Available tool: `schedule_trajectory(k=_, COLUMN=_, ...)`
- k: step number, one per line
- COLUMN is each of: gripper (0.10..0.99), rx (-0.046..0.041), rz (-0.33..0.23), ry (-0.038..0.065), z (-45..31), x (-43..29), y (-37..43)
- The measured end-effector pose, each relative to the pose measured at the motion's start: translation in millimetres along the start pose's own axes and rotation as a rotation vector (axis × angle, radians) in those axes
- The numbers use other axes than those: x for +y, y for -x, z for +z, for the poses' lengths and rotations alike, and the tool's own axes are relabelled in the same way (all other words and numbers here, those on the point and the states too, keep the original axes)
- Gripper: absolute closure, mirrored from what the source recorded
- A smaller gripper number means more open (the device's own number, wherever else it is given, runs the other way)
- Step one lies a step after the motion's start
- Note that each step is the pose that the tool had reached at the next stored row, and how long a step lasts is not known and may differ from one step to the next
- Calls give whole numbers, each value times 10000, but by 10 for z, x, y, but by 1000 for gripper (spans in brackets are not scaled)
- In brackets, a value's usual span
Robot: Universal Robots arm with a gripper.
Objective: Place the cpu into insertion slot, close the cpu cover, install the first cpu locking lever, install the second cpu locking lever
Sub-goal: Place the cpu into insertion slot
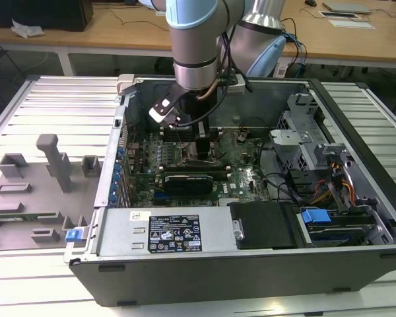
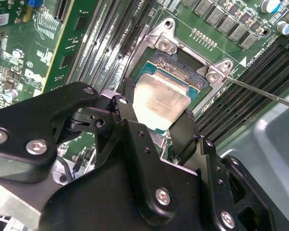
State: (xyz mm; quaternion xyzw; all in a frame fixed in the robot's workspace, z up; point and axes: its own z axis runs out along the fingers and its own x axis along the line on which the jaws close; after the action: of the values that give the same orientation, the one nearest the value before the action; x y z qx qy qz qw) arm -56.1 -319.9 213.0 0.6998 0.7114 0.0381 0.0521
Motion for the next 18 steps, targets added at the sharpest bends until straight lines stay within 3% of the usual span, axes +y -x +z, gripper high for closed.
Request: schedule_trajectory(k=18, gripper=545, rx=-44, rz=308, ry=-7, z=146, x=-38, y=-81)
